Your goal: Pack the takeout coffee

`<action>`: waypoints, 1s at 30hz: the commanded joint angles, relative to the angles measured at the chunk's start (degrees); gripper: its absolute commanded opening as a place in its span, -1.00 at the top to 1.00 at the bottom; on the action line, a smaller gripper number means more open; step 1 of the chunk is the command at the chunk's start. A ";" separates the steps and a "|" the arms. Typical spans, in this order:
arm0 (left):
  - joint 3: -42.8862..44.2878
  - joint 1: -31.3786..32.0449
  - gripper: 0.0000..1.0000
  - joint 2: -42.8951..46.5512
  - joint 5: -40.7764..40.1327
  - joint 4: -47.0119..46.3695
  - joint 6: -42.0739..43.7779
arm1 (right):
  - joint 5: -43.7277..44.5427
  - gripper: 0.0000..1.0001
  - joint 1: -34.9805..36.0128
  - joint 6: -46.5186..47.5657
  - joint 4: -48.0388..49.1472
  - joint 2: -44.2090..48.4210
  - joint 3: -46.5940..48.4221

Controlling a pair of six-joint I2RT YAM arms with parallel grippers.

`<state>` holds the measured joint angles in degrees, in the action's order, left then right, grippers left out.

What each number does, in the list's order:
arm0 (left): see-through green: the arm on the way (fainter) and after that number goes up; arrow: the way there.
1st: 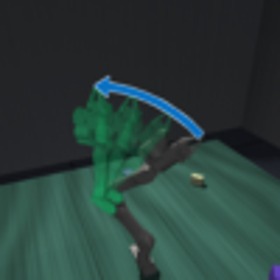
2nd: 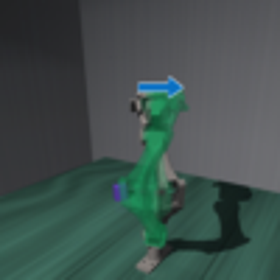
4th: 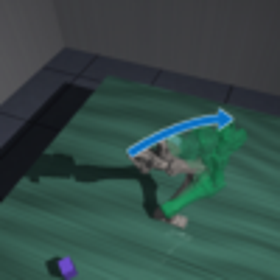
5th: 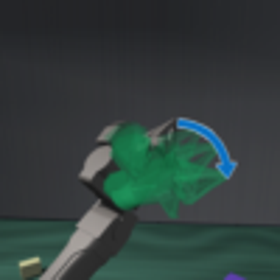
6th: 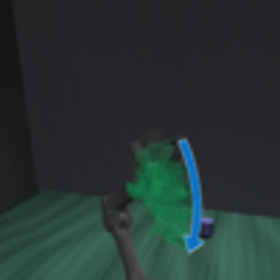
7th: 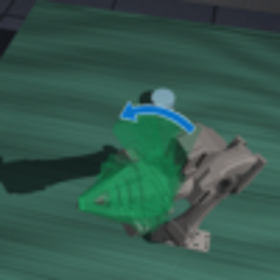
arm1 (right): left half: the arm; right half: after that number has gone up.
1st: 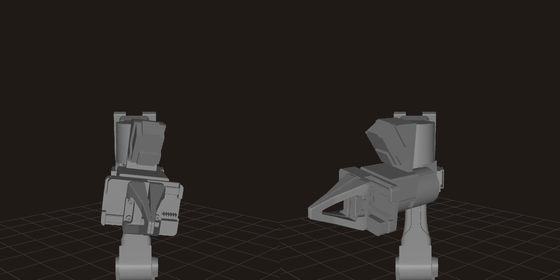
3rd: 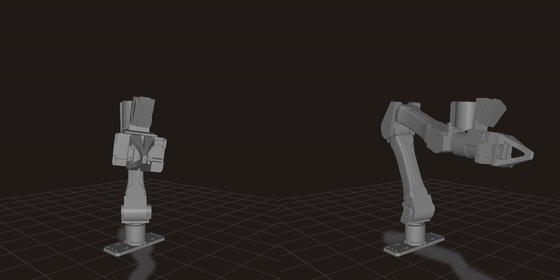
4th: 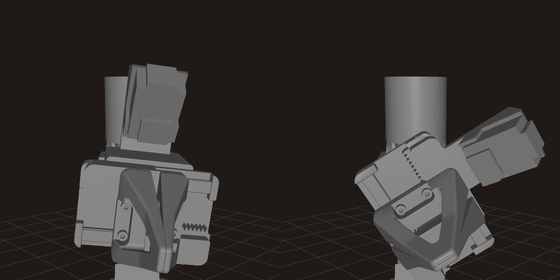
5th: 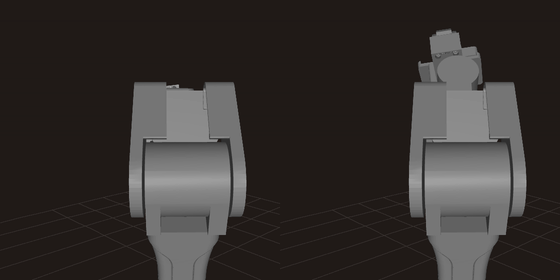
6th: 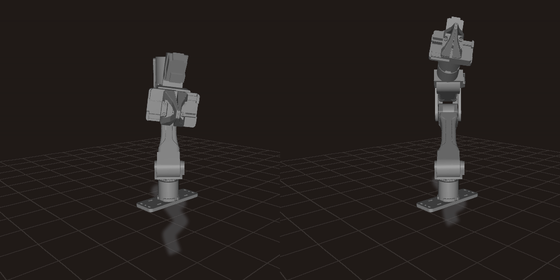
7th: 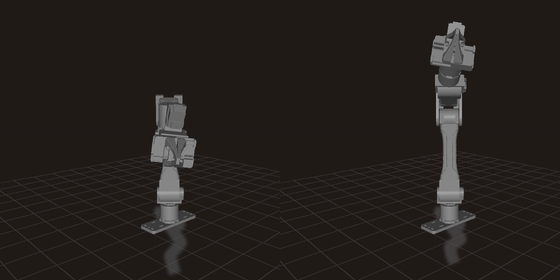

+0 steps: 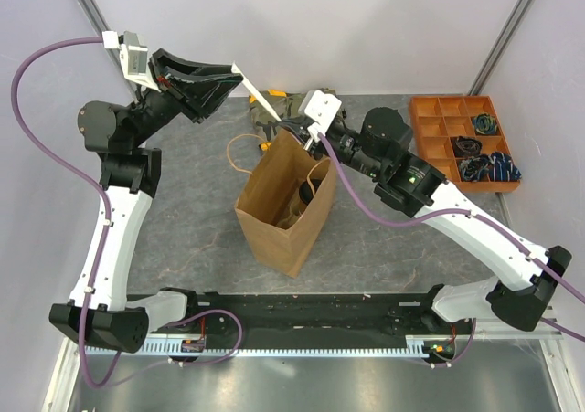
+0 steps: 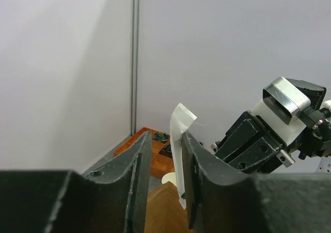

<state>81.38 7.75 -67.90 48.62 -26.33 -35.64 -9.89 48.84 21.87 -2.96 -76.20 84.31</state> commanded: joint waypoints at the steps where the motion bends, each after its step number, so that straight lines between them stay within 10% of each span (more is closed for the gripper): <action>1: 2.28 0.51 0.38 -0.13 -0.28 -2.85 -1.89 | 0.40 1.00 0.91 0.63 2.52 -0.17 1.65; 7: 1.68 0.60 0.96 -0.04 0.69 -3.03 -2.77 | 1.27 0.90 1.08 0.46 3.58 -0.44 1.82; 14: 0.97 0.60 0.96 1.10 4.55 2.06 1.00 | 2.86 -0.92 1.08 1.06 1.39 -0.26 3.75; 30: 5.53 8.06 0.96 1.54 4.13 50.47 27.79 | 20.52 -0.96 1.17 10.46 7.01 3.34 1.47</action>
<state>83.26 12.58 -66.70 56.58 7.03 -20.10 3.49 49.67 28.42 0.73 -74.11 87.57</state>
